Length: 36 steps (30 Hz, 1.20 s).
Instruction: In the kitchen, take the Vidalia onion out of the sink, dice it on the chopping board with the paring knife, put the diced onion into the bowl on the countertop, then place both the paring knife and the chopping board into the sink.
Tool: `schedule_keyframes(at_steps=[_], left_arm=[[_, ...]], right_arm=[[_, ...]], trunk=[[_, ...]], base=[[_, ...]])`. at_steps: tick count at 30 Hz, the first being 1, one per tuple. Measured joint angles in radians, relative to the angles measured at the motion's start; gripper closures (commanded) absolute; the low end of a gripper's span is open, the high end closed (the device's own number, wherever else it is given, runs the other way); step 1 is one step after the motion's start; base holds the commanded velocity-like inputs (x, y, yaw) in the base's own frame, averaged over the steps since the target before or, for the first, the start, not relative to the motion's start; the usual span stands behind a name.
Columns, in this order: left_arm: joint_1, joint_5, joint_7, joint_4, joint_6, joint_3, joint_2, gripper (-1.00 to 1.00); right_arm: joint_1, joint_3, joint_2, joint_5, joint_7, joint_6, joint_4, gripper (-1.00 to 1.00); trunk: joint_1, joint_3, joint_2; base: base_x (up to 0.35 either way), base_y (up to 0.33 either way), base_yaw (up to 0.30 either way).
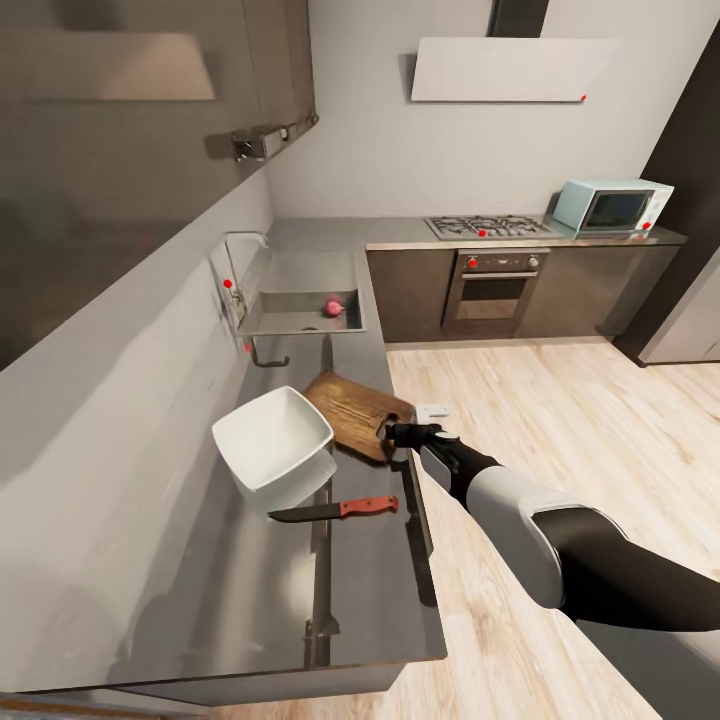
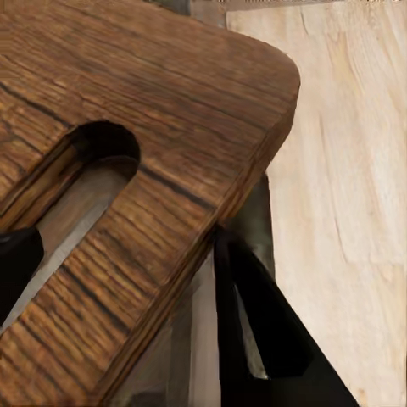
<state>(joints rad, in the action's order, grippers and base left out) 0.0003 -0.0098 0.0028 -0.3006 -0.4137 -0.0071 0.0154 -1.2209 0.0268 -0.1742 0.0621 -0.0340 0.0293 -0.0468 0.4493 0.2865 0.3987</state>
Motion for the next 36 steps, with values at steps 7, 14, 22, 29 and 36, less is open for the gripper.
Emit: schedule_keyframes(at_steps=[7,14,22,29,36], left_arm=[[0.0,0.0,0.0,0.001,0.0,0.0,0.0,-1.0],[0.0,0.0,0.0,0.0,0.0,0.0,0.0,-1.0],[0.0,0.0,0.0,0.0,0.0,0.0,0.0,-1.0],[0.001,0.0,0.0,-0.001,0.0,0.0,0.0,-1.0],[0.0,0.0,0.0,0.0,0.0,0.0,0.0,-1.0]], right_arm=[[0.0,0.007,0.0,0.003,0.0,0.0,0.001,1.0],[0.0,0.007,0.0,0.003,-0.001,0.002,0.0,1.0],[0.0,0.009,0.0,0.003,-0.006,0.008,-0.002,1.0],[0.0,0.011,0.001,0.002,-0.009,0.008,-0.011,1.0],[0.0,0.01,0.011,0.001,-0.024,0.008,-0.018,1.0]], trunk=[[0.0,0.0,0.0],[0.0,0.0,0.0],[0.0,0.0,0.0],[0.0,0.0,0.0],[0.0,0.0,0.0]], base=[[0.0,0.0,0.0],[0.0,0.0,0.0],[0.0,0.0,0.0],[0.0,0.0,0.0],[0.0,0.0,0.0]])
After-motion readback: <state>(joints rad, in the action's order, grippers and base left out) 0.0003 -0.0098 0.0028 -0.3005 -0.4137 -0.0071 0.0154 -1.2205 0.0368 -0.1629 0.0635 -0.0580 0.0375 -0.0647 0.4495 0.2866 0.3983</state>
